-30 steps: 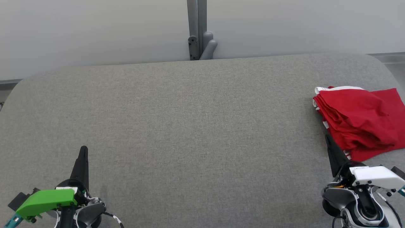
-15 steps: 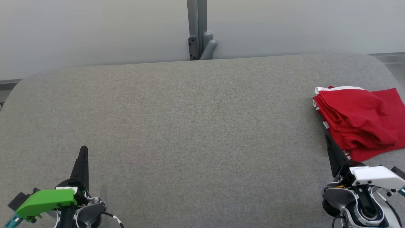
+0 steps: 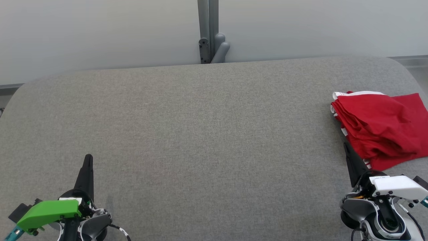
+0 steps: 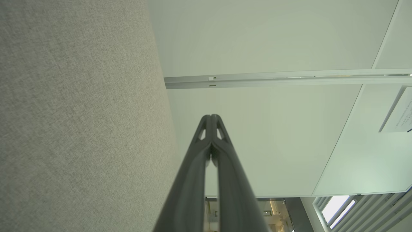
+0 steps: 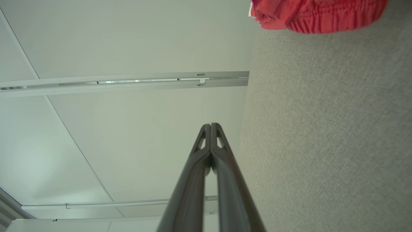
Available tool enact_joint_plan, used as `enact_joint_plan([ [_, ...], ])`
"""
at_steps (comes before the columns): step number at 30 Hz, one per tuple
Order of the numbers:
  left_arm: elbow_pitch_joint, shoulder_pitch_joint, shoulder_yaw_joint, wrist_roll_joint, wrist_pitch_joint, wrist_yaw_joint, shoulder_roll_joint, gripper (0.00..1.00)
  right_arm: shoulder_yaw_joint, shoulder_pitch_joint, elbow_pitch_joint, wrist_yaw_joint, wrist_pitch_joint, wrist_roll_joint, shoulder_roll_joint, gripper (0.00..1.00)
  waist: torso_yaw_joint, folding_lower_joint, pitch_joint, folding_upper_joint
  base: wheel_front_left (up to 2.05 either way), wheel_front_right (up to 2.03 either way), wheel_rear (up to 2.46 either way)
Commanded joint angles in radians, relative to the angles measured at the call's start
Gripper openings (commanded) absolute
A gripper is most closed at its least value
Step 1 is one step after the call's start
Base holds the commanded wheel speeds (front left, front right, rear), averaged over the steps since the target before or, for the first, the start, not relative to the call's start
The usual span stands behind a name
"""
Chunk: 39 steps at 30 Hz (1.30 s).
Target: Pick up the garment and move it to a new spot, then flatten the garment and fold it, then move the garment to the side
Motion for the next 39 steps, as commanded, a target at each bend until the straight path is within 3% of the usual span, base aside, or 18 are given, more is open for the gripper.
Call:
enact_joint_plan([
  [1,-0.002,-0.011,0.002,-0.002,0.000,-0.006,0.007,0.00,-0.001,0.010,-0.004,0.000,0.002,0.006,-0.004,0.00,0.000,0.0000,0.000,0.0000,0.00,0.00,0.00],
  [39,-0.002,-0.011,0.002,-0.002,0.000,-0.006,0.007,0.00,-0.001,0.010,-0.004,0.000,0.002,0.006,-0.005,0.00,0.000,0.0000,0.000,0.0000,0.00,0.00,0.00],
])
